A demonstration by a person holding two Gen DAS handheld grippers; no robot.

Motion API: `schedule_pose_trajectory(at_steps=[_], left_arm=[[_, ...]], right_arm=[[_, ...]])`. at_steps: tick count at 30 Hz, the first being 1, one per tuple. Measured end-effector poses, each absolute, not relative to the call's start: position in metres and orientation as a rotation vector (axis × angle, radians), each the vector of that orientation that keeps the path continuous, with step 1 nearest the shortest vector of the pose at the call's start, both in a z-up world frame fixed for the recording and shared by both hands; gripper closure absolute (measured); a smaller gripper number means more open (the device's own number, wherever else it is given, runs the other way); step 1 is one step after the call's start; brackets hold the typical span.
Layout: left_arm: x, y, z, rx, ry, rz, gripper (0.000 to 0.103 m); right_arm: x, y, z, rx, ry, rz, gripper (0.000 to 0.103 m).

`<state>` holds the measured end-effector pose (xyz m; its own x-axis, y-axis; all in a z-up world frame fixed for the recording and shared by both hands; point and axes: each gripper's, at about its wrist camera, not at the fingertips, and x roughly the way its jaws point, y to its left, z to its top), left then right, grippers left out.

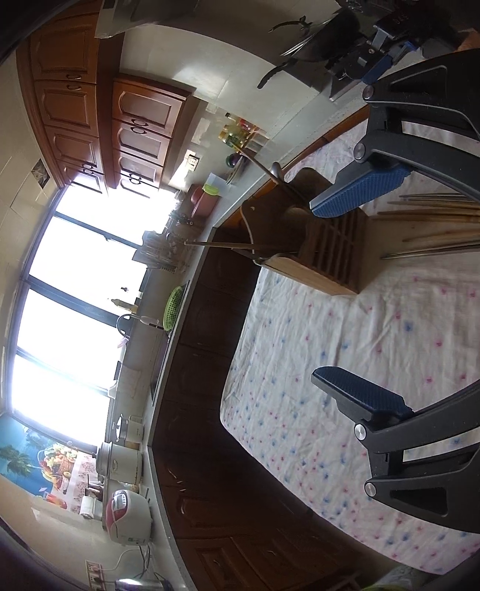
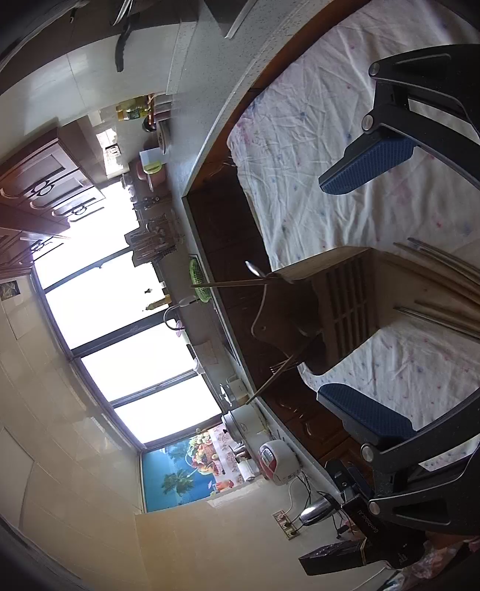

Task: Organize utensils
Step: 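Open the left tool and withdraw while the right tool releases its chopstick and withdraws, then move the left tool to a metal chopstick while the right tool approaches another metal chopstick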

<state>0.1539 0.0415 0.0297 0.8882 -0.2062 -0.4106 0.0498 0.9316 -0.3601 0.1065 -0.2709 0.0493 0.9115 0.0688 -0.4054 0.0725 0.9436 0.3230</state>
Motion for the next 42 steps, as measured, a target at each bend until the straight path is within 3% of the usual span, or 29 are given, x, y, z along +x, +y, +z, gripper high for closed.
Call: schedule_pose_trajectory(at_steps=[13,33,36,40,42], left_arm=[[0.127,0.042,0.014,-0.365,0.574,-0.111,0.02],[0.147,0.04,0.005,-0.346,0.695,-0.049,0.02],[0.153,0.039,0.0,-0.35,0.721,-0.05,0.02],[0.162,0.031,-0.005,-0.321,0.765,-0.072,0.02],[0.172,0.023,-0.009,-0.288,0.809,-0.089,0.02]], right_arm=[[0.066,-0.28,0.005,0.422,0.541,-0.062,0.0],[0.088,-0.266,-0.016,0.358,0.663,-0.065,0.001],[0.101,-0.256,-0.023,0.296,0.722,-0.057,0.01],[0.12,-0.243,-0.043,0.234,0.822,-0.057,0.036],[0.13,-0.24,-0.054,0.217,0.873,-0.057,0.042]])
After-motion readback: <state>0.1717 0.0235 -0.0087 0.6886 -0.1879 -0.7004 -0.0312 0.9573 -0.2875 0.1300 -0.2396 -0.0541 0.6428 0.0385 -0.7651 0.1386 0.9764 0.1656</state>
